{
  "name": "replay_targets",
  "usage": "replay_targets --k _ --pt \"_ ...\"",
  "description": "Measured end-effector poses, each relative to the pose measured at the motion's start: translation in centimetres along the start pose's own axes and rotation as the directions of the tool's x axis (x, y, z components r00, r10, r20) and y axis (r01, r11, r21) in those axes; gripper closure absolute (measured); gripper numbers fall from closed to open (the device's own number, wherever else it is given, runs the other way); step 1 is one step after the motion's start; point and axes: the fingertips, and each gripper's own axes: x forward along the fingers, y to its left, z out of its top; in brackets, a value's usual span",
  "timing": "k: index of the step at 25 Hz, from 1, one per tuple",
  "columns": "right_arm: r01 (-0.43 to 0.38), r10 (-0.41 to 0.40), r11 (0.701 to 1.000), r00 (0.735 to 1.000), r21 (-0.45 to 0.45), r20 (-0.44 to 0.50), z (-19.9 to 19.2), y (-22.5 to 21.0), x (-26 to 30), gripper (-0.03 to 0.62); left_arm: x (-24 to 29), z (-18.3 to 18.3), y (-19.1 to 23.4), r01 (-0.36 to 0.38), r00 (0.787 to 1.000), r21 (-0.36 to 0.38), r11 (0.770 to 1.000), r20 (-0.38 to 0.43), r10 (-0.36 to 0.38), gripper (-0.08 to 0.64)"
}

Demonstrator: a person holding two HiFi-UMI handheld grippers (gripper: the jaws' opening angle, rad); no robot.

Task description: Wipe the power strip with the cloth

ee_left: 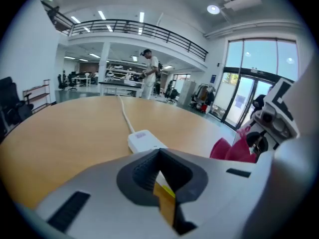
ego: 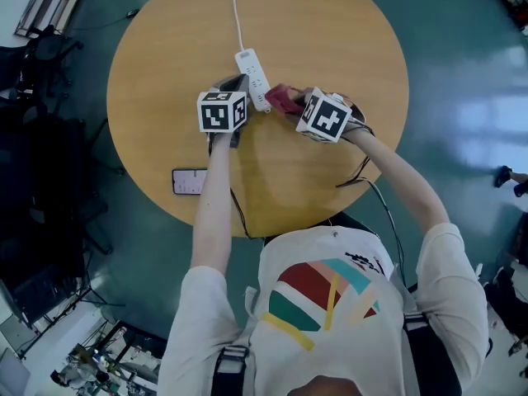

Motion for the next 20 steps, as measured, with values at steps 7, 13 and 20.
replay_targets --k 7,13,20 --pt "0.121 -0.242 0.665 0.968 -0.737 -0.059 0.7 3.4 2.5 0.553 1.1 -2.0 -1.3 0.075 0.996 0.104 0.992 -0.065 -0.068 0.518" --pt "0.131 -0.337 0.464 0.941 -0.876 -0.038 2.1 2.5 4.3 0.552 1.2 -2.0 -1.3 0.085 0.995 0.096 0.992 -0.067 -0.078 0.518" --pt "0.104 -0.312 0.500 0.948 -0.860 -0.066 2.7 2.7 6.0 0.553 1.2 -1.9 -1.3 0.076 0.996 0.088 0.993 -0.050 -0.072 0.518"
